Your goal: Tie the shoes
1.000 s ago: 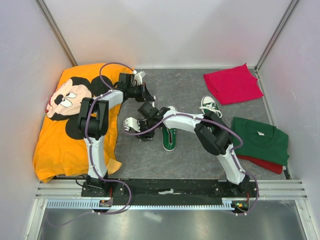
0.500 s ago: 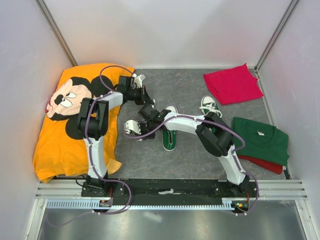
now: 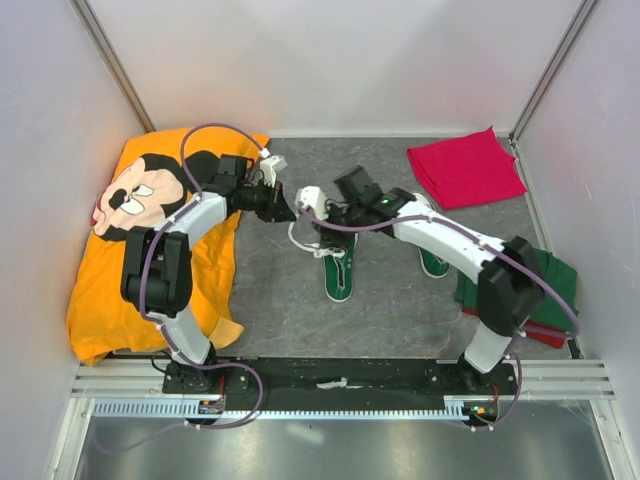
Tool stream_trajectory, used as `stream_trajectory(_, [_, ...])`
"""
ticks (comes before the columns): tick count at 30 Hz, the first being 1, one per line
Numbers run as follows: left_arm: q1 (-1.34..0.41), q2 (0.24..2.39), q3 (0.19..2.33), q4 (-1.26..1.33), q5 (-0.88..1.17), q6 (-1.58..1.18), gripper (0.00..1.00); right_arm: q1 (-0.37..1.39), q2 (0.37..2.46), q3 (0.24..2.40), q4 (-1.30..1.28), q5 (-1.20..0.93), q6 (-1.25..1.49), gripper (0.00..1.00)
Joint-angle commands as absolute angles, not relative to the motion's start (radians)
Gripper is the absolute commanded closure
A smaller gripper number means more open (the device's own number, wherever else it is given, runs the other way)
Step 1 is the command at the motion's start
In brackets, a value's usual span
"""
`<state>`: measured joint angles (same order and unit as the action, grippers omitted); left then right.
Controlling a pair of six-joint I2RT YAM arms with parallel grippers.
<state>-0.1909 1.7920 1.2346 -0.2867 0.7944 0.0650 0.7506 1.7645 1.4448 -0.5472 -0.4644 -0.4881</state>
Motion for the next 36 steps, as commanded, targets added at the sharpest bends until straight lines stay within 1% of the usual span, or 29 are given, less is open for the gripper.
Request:
stream_trajectory(1, [-0.183, 1.704, 1.149, -0.455, 0.770, 0.297, 0.98, 0.687, 1.658, 1.341, -0.670, -0.551, -0.413, 1.00])
stream_trajectory(5, [-0.179, 1.637, 1.083, -0.532, 0.712, 0.392, 0.98, 0.640, 1.588, 1.246, -0.724, -0.568, -0.399, 1.00])
stream_trajectory(7, [-0.178, 1.600, 1.059, -0.605, 0.718, 0.496, 0.99, 0.617, 1.557, 1.214, -0.732, -0.566, -0.396, 1.00])
stream_trajectory(10, [-0.179, 1.551, 1.006, -0.650, 0.739, 0.615, 0.98, 0.600, 1.539, 1.167, -0.724, -0.557, -0.381, 1.00])
stream_trajectory(15, [-0.219, 1.529, 0.944, -0.673, 0.759, 0.758, 0.98, 0.584, 1.534, 1.120, -0.595, -0.552, -0.238, 1.00])
stream_trajectory(17, [-0.241, 1.531, 0.942, -0.670, 0.761, 0.778, 0.96, 0.581, 1.536, 1.105, -0.534, -0.548, -0.194, 1.00])
stream_trajectory(18, [-0.253, 1.532, 0.951, -0.658, 0.770, 0.775, 0.94, 0.580, 1.536, 1.098, -0.514, -0.539, -0.152, 1.00])
stream_trajectory(19, [-0.255, 1.537, 0.959, -0.660, 0.784, 0.767, 0.89, 0.575, 1.534, 1.095, -0.493, -0.534, -0.128, 1.00])
stream_trajectory(22, [-0.255, 1.552, 1.014, -0.676, 0.833, 0.761, 0.77, 0.569, 1.522, 1.071, -0.419, -0.514, -0.061, 1.00])
stream_trajectory(24, [-0.253, 1.551, 1.037, -0.664, 0.870, 0.758, 0.73, 0.568, 1.516, 1.052, -0.393, -0.506, -0.043, 1.00])
stream_trajectory(26, [-0.253, 1.548, 1.049, -0.644, 0.880, 0.741, 0.58, 0.568, 1.514, 1.051, -0.393, -0.503, -0.035, 1.00])
stream_trajectory(27, [-0.253, 1.548, 1.061, -0.632, 0.885, 0.730, 0.55, 0.568, 1.511, 1.049, -0.393, -0.503, -0.035, 1.00])
stream_trajectory(28, [-0.253, 1.549, 1.071, -0.597, 0.888, 0.707, 0.53, 0.568, 1.509, 1.048, -0.393, -0.502, -0.034, 1.00])
stream_trajectory(30, [-0.253, 1.554, 1.087, -0.557, 0.908, 0.689, 0.53, 0.568, 1.500, 1.039, -0.380, -0.499, -0.026, 1.00])
stream_trajectory(31, [-0.255, 1.563, 1.092, -0.490, 0.913, 0.646, 0.54, 0.566, 1.499, 1.032, -0.374, -0.502, -0.022, 1.00])
stream_trajectory(33, [-0.277, 1.588, 1.112, -0.408, 0.885, 0.585, 0.57, 0.568, 1.500, 1.023, -0.351, -0.502, -0.003, 1.00])
stream_trajectory(34, [-0.293, 1.636, 1.132, -0.390, 0.870, 0.551, 0.59, 0.568, 1.503, 1.020, -0.345, -0.506, -0.003, 1.00])
stream_trajectory(35, [-0.310, 1.663, 1.156, -0.381, 0.855, 0.540, 0.63, 0.568, 1.509, 1.017, -0.339, -0.506, 0.032, 1.00])
stream_trajectory(36, [-0.339, 1.693, 1.207, -0.380, 0.842, 0.534, 0.64, 0.568, 1.514, 1.017, -0.339, -0.506, 0.038, 1.00])
